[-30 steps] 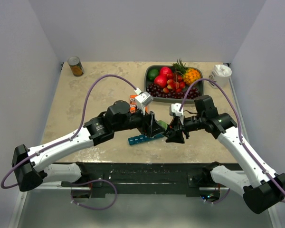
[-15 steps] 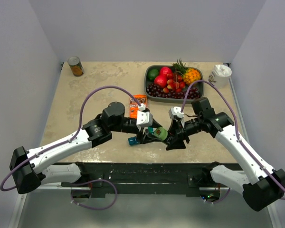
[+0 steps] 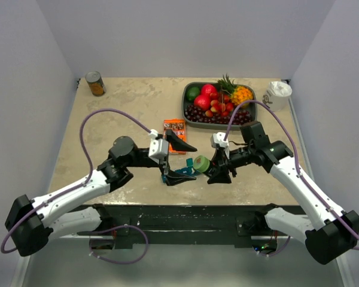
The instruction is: Sort the pills into containers
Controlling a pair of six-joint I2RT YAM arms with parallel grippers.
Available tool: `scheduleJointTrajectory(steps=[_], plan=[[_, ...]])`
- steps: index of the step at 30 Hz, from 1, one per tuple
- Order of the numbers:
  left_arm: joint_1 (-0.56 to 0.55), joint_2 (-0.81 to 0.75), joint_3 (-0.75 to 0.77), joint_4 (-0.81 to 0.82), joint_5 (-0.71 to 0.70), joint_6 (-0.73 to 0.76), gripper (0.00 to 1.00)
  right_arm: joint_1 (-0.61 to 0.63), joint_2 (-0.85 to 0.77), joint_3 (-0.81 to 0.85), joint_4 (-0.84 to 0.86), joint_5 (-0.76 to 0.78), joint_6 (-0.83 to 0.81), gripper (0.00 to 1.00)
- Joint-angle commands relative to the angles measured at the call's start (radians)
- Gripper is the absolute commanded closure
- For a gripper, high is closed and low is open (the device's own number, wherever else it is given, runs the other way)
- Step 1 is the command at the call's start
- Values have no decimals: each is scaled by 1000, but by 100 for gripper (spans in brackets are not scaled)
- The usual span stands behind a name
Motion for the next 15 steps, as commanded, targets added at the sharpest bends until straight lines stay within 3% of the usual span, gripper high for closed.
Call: scheduleJointTrajectory(steps=[1, 7, 10, 15], plan=[[15, -131, -59, 151, -132, -388, 0, -4, -25, 53, 75, 205, -23, 100], [17, -110, -6, -195, -531, -644, 0, -4, -12, 76, 132, 363, -68, 100], [15, -44, 49, -216, -556, -700, 0, -3, 2, 78, 158, 365, -63, 100], [11, 59, 134, -202, -538, -714, 12, -3, 8, 76, 173, 362, -45, 100]])
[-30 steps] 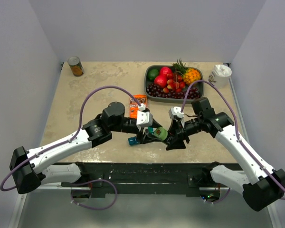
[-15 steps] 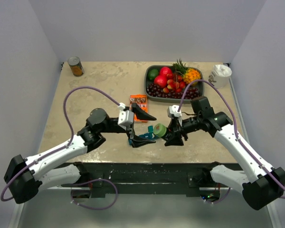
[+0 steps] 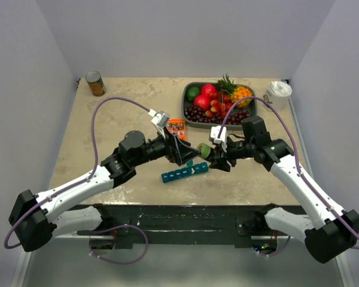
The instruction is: Sort the pills into containers
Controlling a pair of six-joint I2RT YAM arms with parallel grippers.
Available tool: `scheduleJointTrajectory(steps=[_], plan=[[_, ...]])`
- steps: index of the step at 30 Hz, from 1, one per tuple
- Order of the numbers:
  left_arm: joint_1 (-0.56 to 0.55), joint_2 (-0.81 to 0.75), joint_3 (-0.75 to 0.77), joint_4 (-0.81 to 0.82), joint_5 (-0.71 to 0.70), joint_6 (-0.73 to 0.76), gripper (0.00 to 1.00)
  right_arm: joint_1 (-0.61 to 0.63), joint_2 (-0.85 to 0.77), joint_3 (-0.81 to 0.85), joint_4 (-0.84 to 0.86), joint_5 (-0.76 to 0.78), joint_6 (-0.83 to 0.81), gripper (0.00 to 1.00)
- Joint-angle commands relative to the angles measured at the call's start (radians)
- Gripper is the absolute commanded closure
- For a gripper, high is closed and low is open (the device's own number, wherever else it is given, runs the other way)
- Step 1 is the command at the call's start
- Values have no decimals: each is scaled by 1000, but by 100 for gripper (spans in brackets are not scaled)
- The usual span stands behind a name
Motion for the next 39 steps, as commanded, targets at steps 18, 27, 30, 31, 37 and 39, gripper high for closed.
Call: scheduleJointTrajectory(steps=[18, 27, 30, 31, 37, 39], plan=[[-11, 241, 188, 16, 222, 12, 83, -3, -3, 30, 64, -40, 32, 100], [-3, 293, 239, -13, 821, 667, 85, -4, 168, 33, -57, -498, 75, 100], [0, 332, 269, -13, 846, 854, 74, -4, 230, 68, -110, -556, 48, 100], [3, 356, 282, -26, 849, 885, 71, -4, 239, 93, -149, -557, 31, 100], [54, 321, 222, 185, 702, 737, 40, -4, 198, 86, -144, -494, 3, 100], [71, 280, 163, 227, 606, 652, 31, -4, 175, 78, -124, -456, 26, 100]])
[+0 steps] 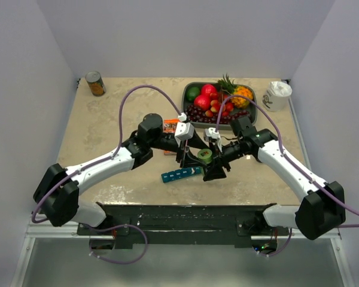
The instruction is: Sort the pills into containers
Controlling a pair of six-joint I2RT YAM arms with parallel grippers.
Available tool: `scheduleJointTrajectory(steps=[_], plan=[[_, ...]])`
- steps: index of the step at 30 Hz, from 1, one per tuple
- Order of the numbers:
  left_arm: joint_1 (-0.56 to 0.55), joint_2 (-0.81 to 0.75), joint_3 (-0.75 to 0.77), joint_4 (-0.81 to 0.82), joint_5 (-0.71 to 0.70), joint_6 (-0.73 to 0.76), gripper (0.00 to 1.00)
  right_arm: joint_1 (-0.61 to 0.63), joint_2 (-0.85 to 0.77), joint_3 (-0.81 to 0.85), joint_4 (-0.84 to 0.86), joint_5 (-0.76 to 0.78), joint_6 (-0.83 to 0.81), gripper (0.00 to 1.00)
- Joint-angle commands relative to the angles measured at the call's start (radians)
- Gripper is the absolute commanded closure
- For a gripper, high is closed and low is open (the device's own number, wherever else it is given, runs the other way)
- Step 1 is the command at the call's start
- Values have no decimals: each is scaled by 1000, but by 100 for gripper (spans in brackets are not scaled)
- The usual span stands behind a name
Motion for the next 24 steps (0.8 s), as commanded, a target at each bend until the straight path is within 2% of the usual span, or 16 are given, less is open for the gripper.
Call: scheduleJointTrajectory(steps=[1, 6, 11, 14, 16, 20, 24], plan=[[13, -121, -92, 207, -87, -20, 29, -7, -76, 46, 31, -7, 72, 100], [38, -247, -184, 169, -223, -141, 28, -6, -99, 54, 36, 116, 72, 100], [38, -362, -266, 202, -429, -360, 12, -4, -114, 51, 60, 200, 77, 100], [31, -356, -255, 193, -458, -454, 10, -6, -117, 51, 60, 211, 77, 100], [15, -330, -238, 160, -472, -459, 10, -6, -116, 51, 62, 208, 78, 100], [-57, -284, -171, 84, -526, -344, 9, -6, -114, 52, 59, 197, 80, 100], [-71, -218, -128, 64, -523, -308, 9, -4, -114, 52, 56, 188, 80, 100]])
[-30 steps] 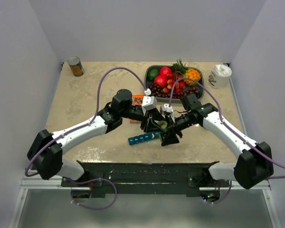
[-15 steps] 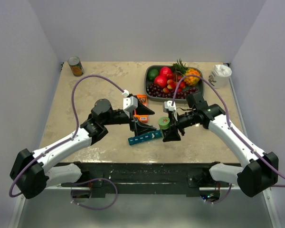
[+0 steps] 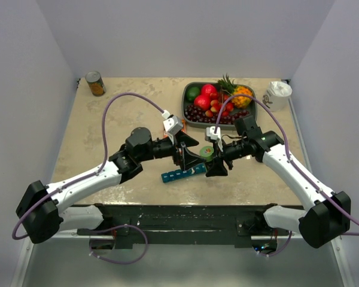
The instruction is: Sort the pills into containers
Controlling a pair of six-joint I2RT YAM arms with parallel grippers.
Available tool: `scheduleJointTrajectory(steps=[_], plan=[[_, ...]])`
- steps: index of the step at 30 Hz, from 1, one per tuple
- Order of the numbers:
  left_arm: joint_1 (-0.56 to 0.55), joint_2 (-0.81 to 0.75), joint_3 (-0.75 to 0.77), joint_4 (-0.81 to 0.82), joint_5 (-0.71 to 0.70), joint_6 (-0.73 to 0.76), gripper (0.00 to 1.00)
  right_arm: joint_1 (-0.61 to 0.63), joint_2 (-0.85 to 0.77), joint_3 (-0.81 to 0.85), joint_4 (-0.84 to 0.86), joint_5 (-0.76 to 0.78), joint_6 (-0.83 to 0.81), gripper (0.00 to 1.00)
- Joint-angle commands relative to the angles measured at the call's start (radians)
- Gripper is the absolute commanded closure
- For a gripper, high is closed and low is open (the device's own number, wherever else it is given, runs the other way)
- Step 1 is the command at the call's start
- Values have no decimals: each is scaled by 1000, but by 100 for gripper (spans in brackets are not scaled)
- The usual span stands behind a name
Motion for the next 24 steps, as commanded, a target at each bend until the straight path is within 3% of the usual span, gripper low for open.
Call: scheduleJointTrajectory(steps=[1, 5, 14, 17, 20, 21, 23, 24], plan=[[-21, 51, 84, -8, -36, 58, 10, 0, -24, 43, 25, -19, 13, 100], [-31, 93, 121, -11, -17, 84, 12, 1, -26, 40, 28, -24, 14, 100], [-53, 159, 171, -41, 25, 101, 26, 1, -26, 37, 34, -32, 22, 100], [-54, 175, 185, -65, 42, 107, 37, 1, -29, 37, 32, -33, 23, 100], [-54, 174, 181, -76, 61, 108, 56, 1, -34, 34, 34, -30, 25, 100], [-53, 165, 176, -76, 67, 108, 71, 0, -37, 32, 34, -30, 25, 100], [-51, 146, 143, -71, 62, 98, 78, 0, -41, 32, 31, -30, 25, 100], [-50, 125, 127, -65, 59, 93, 87, -2, -44, 30, 32, -32, 26, 100]])
